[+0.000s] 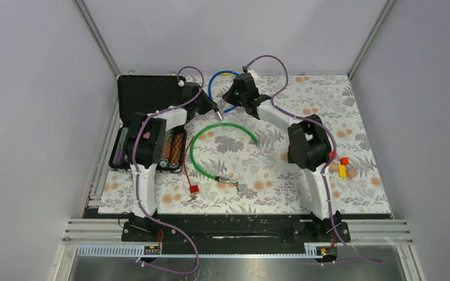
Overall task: Lock with the key
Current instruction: Place the key at the center of the board.
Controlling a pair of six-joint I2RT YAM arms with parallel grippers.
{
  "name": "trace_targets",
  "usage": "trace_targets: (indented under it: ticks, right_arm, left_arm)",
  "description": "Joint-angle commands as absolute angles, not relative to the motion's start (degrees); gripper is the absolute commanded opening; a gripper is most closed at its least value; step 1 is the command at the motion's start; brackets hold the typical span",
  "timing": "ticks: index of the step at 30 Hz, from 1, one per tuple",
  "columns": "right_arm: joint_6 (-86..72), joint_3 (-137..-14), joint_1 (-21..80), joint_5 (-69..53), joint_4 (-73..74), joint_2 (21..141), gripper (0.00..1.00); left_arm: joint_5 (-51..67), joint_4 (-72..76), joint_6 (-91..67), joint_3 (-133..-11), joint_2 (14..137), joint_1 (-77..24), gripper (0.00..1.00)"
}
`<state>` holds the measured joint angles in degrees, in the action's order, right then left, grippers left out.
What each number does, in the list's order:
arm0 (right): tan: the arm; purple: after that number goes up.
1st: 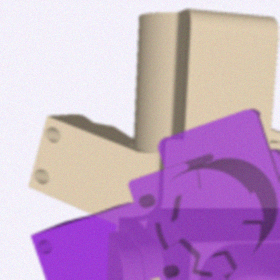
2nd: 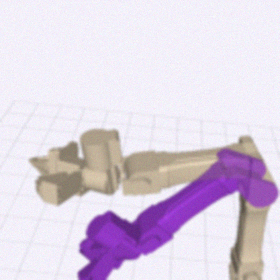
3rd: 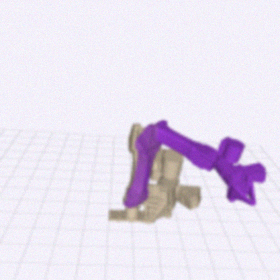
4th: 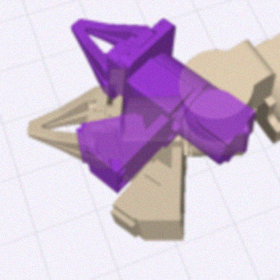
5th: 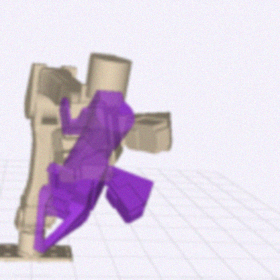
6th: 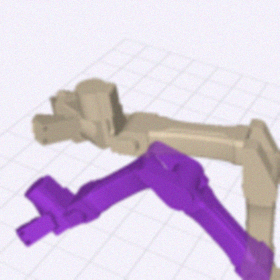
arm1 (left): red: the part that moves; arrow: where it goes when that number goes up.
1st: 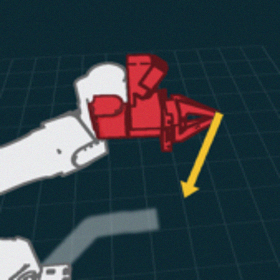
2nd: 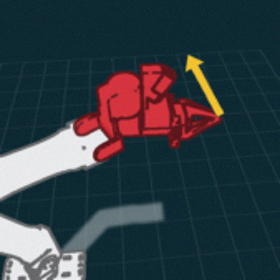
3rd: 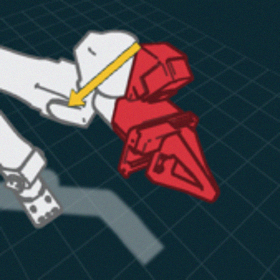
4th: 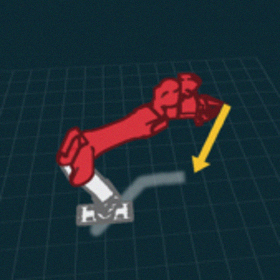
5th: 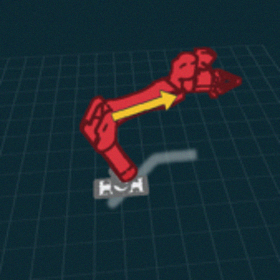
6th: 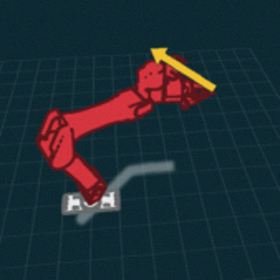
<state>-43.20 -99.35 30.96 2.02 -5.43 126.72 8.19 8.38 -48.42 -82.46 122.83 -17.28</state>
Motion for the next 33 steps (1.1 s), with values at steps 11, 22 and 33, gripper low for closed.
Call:
trace_targets:
  ticks: [11, 22, 33]
  right_arm:
    - [-42.63, -111.6, 30.34, 1.98, 6.58, 132.26, 0.36]
    - [-38.02, -104.44, 30.32, 3.29, 10.56, 120.1, 0.5]
    - [1.52, -97.19, 29.61, 0.21, 29.47, 111.23, 0.83]
  left_arm:
    - [5.95, 4.85, -41.32, -80.99, 119.07, -17.13, 0.44]
    - [0.21, 4.76, -39.15, -73.51, 106.08, -19.58, 0.64]
    - [3.22, 3.85, -38.39, -62.74, 92.9, -20.99, 0.78]
